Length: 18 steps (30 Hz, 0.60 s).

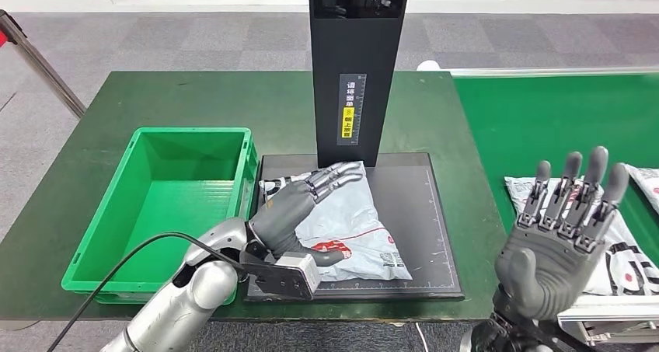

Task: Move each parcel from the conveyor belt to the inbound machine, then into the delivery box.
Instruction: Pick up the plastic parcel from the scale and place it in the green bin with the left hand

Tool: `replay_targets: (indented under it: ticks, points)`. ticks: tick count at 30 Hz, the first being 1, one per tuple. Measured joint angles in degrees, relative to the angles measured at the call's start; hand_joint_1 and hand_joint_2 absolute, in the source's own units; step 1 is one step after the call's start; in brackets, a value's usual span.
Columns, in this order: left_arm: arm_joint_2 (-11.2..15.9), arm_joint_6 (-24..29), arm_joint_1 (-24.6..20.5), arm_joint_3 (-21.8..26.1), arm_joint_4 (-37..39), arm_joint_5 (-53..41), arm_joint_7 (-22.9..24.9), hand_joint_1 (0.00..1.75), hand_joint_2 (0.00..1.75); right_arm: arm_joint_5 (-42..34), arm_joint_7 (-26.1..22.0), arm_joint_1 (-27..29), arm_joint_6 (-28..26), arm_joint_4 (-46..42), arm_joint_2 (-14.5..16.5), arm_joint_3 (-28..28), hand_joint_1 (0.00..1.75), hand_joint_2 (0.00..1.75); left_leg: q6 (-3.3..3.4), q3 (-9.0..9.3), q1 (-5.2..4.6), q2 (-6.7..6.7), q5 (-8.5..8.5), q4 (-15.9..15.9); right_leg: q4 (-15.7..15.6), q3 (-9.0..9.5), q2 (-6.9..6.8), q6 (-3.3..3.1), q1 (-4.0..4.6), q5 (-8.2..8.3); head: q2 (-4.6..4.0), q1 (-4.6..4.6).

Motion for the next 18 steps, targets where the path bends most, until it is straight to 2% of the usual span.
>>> replay_targets:
  ticks: [7, 18]
  points:
    - [2.30, -5.24, -2.58, -2.88, 3.05, -0.61, -1.85, 0.00, 1.75, -0.77, 0.67, -4.12, -2.90, 3.44, -3.29, 0.03, 0.00, 1.75, 0.00, 0.00, 0.00, -0.02, 0.01, 0.00, 0.03, 0.01, 0.00, 0.00, 0.00, 0.01, 0.00, 0.01]
    - [4.12, -6.44, -3.70, -4.54, 4.83, -0.61, -2.22, 0.00, 1.75, -0.99, 0.98, -5.81, -3.17, 5.72, -4.95, 0.16, 0.00, 1.75, 0.00, -0.02, 0.00, -0.04, 0.01, 0.00, 0.04, 0.01, -0.02, 0.00, 0.00, 0.01, 0.00, 0.01]
